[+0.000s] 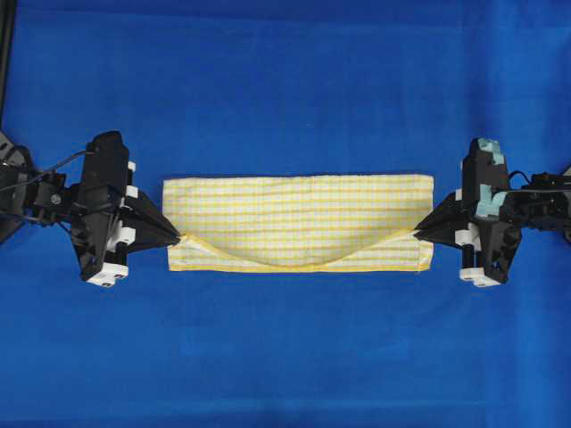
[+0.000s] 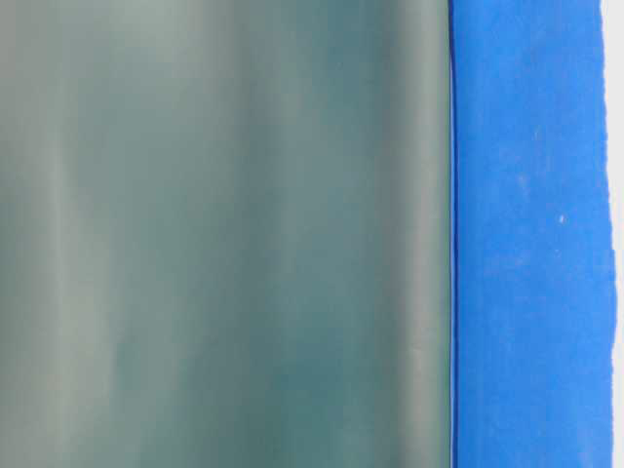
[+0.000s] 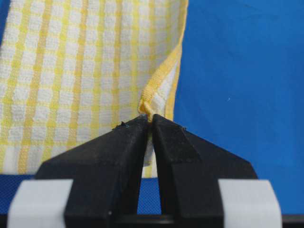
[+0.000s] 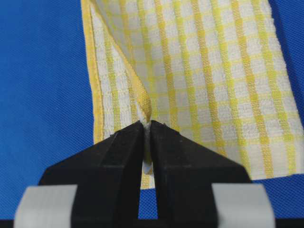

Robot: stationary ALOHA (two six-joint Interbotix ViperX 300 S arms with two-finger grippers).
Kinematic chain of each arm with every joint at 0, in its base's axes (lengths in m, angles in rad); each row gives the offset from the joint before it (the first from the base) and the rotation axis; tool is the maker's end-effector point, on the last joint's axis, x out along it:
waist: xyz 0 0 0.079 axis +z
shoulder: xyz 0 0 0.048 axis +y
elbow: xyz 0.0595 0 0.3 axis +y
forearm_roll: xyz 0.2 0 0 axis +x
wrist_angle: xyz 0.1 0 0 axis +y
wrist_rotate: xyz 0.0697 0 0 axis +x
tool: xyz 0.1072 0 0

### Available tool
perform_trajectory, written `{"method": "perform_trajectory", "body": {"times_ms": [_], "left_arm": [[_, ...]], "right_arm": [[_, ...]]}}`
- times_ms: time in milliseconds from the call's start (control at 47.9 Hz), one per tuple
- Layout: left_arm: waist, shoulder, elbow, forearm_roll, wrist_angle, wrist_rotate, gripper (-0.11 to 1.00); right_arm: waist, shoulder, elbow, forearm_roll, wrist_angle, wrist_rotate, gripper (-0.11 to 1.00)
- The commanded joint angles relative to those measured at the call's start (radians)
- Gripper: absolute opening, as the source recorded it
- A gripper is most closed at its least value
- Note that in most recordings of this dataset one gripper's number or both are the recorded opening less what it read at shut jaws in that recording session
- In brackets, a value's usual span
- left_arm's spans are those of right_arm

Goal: Fold the yellow towel.

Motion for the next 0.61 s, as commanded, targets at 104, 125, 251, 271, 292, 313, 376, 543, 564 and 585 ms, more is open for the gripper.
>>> {"method": "perform_trajectory", "body": {"times_ms": [104, 125, 251, 271, 292, 313, 376, 543, 564, 585], "left_arm": [[0.002, 0.000, -0.021, -0.002, 0.014, -0.003, 0.07], [0.003, 0.000, -0.021, 0.000, 0.014, -0.003, 0.09], [0.005, -0.008, -0.021, 0.000, 0.014, -0.003, 0.38], [0.006, -0.011, -0.021, -0.002, 0.014, -0.003, 0.45], [0.008, -0.014, -0.021, -0.002, 0.015, -0.003, 0.51], [0.011, -0.020, -0.021, -0.002, 0.015, -0.002, 0.56], [0.020, -0.037, -0.021, -0.002, 0.028, 0.008, 0.69], [0.078, -0.077, -0.020, 0.002, 0.066, 0.028, 0.67], [0.087, -0.078, -0.018, 0.003, 0.069, 0.032, 0.66], [0.098, -0.080, -0.020, 0.003, 0.074, 0.037, 0.66]], "right_arm": [[0.003, -0.002, -0.018, 0.003, 0.006, 0.000, 0.06], [0.003, -0.002, -0.020, 0.003, 0.005, 0.000, 0.08], [0.003, -0.005, -0.023, 0.003, 0.009, 0.000, 0.42], [0.003, -0.006, -0.025, 0.003, 0.009, -0.002, 0.48], [0.003, -0.009, -0.026, 0.002, 0.009, -0.005, 0.54], [0.003, -0.014, -0.026, 0.002, 0.009, -0.009, 0.60], [0.003, -0.031, -0.026, -0.006, 0.008, -0.015, 0.77], [-0.037, -0.091, -0.017, -0.023, 0.005, -0.041, 0.80], [-0.048, -0.097, -0.012, -0.023, 0.005, -0.043, 0.80], [-0.066, -0.101, -0.009, -0.023, 0.006, -0.044, 0.80]]}}
